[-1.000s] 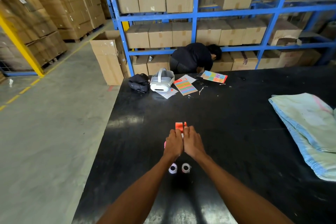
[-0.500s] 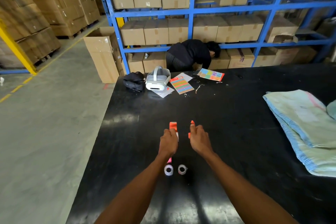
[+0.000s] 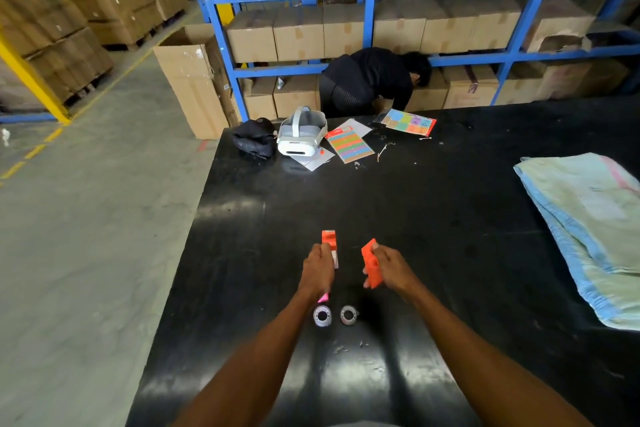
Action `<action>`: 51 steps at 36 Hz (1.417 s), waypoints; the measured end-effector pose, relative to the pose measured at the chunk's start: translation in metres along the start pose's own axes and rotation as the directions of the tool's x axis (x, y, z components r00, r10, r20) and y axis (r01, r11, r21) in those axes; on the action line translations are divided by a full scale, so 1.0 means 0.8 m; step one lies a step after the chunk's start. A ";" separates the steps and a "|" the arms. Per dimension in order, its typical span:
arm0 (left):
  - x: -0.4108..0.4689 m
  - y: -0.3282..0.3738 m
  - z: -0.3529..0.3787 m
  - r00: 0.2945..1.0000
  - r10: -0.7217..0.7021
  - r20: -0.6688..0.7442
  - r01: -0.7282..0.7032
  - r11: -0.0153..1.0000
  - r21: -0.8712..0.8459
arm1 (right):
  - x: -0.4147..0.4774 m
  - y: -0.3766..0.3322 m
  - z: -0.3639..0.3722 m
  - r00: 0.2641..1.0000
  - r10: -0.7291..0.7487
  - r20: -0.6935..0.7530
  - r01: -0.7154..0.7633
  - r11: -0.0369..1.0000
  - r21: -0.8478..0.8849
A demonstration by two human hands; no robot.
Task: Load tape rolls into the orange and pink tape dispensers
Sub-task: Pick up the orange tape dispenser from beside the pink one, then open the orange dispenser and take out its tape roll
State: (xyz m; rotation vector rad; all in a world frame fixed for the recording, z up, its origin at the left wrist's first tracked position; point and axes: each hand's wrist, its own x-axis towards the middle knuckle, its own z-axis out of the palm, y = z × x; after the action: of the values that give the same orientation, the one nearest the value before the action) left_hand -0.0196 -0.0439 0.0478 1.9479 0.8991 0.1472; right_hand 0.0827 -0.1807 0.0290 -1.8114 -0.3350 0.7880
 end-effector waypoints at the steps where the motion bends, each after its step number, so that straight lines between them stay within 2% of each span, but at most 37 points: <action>1: -0.001 0.001 0.000 1.000 0.005 0.007 -0.005 1.000 0.007 | 0.001 0.002 -0.001 1.000 0.003 -0.003 -0.003 1.000 0.004; 4: 0.006 0.001 0.007 0.999 -0.008 0.052 0.004 0.998 0.064 | 0.010 0.015 -0.006 1.000 0.022 0.008 -0.022 0.999 0.043; 8: 0.014 0.004 0.014 0.999 -0.019 0.027 0.016 0.995 0.101 | 0.019 0.028 -0.013 0.997 0.077 0.010 -0.078 0.990 0.121; 10: 0.016 0.004 0.017 0.999 0.001 0.043 -0.009 0.984 0.176 | 0.023 0.030 -0.016 0.992 0.127 -0.003 -0.125 0.979 0.163; 13: 0.019 0.002 0.021 0.989 0.030 0.144 -0.082 0.926 0.370 | 0.032 0.033 -0.020 0.980 0.200 -0.007 -0.194 0.957 0.217; 18: 0.026 -0.005 0.033 0.976 0.056 0.211 -0.149 0.875 0.460 | 0.040 0.040 -0.022 0.986 0.165 -0.026 -0.160 0.980 0.121; 21: 0.030 -0.004 0.043 0.981 0.033 0.191 -0.108 0.913 0.394 | 0.046 0.054 -0.023 0.986 0.138 -0.092 -0.135 0.990 0.037; 24: 0.032 -0.003 0.051 0.983 -0.021 0.183 -0.029 0.963 0.267 | 0.059 0.075 -0.027 0.963 0.157 -0.218 -0.171 0.984 -0.047; 26: 0.035 -0.006 0.057 0.986 -0.029 0.167 -0.018 0.962 0.273 | 0.066 0.093 -0.029 0.952 0.163 -0.259 -0.203 0.970 -0.137; 29: 0.038 -0.008 0.061 0.979 -0.103 0.174 0.060 0.970 0.237 | 0.074 0.124 -0.031 0.935 0.178 -0.306 -0.268 0.922 -0.282; 31: 0.043 -0.014 0.063 0.975 -0.110 0.191 0.062 0.969 0.240 | 0.076 0.135 -0.028 0.923 0.201 -0.329 -0.312 0.890 -0.331; 34: 0.047 -0.018 0.064 0.976 -0.116 0.183 0.087 0.984 0.157 | 0.072 0.132 -0.021 0.903 0.248 -0.350 -0.380 0.840 -0.387; 36: 0.048 -0.019 0.065 0.970 -0.203 0.137 0.201 0.979 0.023 | 0.071 0.132 -0.019 0.890 0.270 -0.368 -0.415 0.816 -0.403; 38: 0.047 -0.016 0.064 0.949 -0.276 0.151 0.286 0.957 -0.048 | 0.071 0.133 -0.017 0.882 0.274 -0.384 -0.428 0.807 -0.407; 43: 0.047 -0.021 0.062 0.942 -0.274 0.194 0.292 0.953 -0.075 | 0.072 0.129 -0.010 0.848 0.258 -0.463 -0.471 0.766 -0.437; 48: 0.047 -0.030 0.062 0.947 -0.255 0.196 0.282 0.952 -0.122 | 0.065 0.120 -0.009 0.834 0.253 -0.491 -0.519 0.663 -0.540; 51: 0.045 -0.036 0.060 0.950 -0.245 0.191 0.275 0.950 -0.149 | 0.059 0.113 -0.011 0.826 0.163 -0.539 -0.513 0.614 -0.600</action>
State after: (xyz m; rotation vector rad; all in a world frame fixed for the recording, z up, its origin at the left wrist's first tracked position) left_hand 0.0126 -0.0468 -0.0101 1.6357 0.9859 -0.0929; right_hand 0.1107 -0.1941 -0.0683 -2.8276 0.0413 0.4881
